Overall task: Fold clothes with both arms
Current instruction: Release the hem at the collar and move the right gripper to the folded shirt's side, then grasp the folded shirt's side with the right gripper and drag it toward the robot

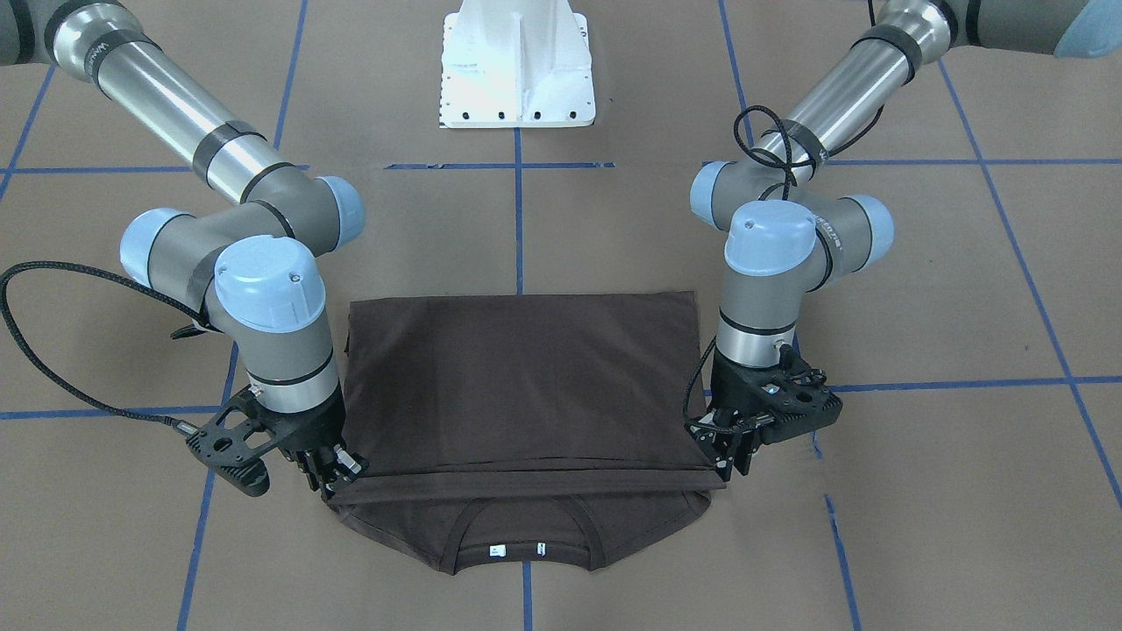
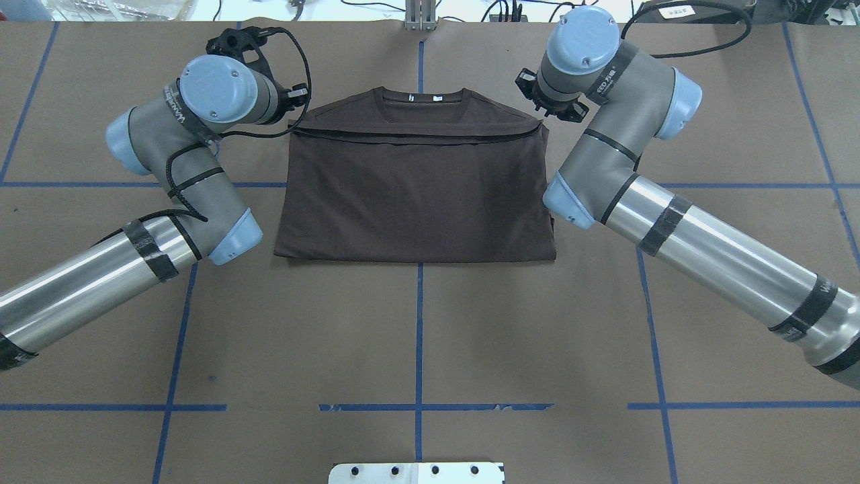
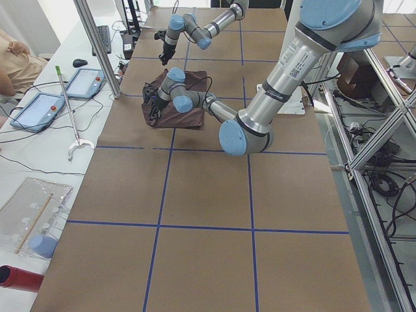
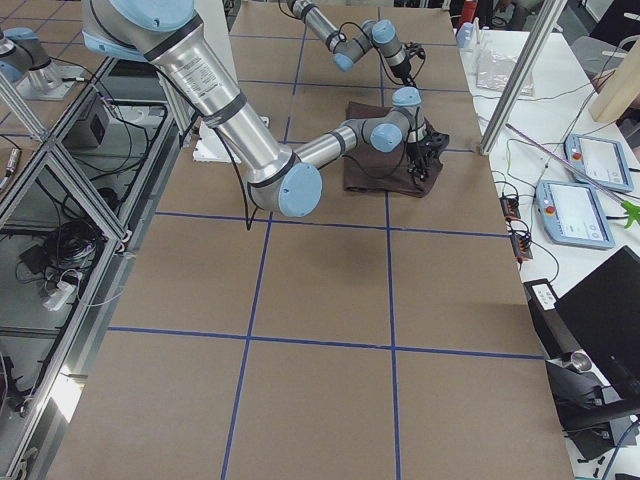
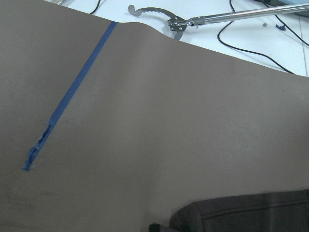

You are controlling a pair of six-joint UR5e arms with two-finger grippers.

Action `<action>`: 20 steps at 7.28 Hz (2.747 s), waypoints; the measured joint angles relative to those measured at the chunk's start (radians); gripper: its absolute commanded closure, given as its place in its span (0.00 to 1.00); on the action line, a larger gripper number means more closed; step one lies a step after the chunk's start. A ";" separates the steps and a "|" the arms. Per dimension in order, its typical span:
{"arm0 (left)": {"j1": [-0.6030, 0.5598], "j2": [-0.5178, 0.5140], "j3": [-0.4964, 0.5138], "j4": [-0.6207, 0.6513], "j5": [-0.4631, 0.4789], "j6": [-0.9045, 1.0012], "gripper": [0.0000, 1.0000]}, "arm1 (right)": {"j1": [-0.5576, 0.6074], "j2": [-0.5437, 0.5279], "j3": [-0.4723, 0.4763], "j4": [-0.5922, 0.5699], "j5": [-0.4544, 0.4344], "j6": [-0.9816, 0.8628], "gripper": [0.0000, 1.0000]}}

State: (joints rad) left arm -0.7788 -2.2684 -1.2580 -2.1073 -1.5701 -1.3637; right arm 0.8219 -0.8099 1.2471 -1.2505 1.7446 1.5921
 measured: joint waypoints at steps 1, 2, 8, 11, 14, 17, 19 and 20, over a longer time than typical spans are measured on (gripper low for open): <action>-0.004 0.003 -0.022 0.000 -0.004 -0.003 0.58 | -0.008 -0.053 0.100 -0.014 0.040 0.019 0.34; -0.008 0.015 -0.057 0.000 -0.007 -0.005 0.58 | -0.046 -0.158 0.245 -0.024 0.068 0.063 0.32; -0.010 0.088 -0.147 0.003 -0.007 -0.007 0.58 | -0.320 -0.405 0.506 -0.033 -0.099 0.413 0.35; -0.011 0.100 -0.168 0.007 -0.003 -0.006 0.58 | -0.320 -0.406 0.498 -0.035 -0.107 0.412 0.45; -0.011 0.121 -0.195 0.008 -0.002 -0.005 0.58 | -0.307 -0.401 0.484 -0.035 -0.109 0.410 1.00; -0.011 0.127 -0.207 0.010 -0.002 -0.003 0.59 | -0.306 -0.392 0.485 -0.035 -0.102 0.411 1.00; -0.011 0.127 -0.218 0.011 -0.004 -0.003 0.58 | -0.303 -0.398 0.550 -0.047 -0.056 0.410 1.00; -0.010 0.127 -0.227 0.011 -0.005 -0.004 0.58 | -0.319 -0.421 0.637 -0.099 -0.027 0.413 1.00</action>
State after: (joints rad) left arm -0.7892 -2.1417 -1.4848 -2.0963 -1.5746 -1.3679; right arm 0.5032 -1.2309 1.8837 -1.3491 1.7179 2.0049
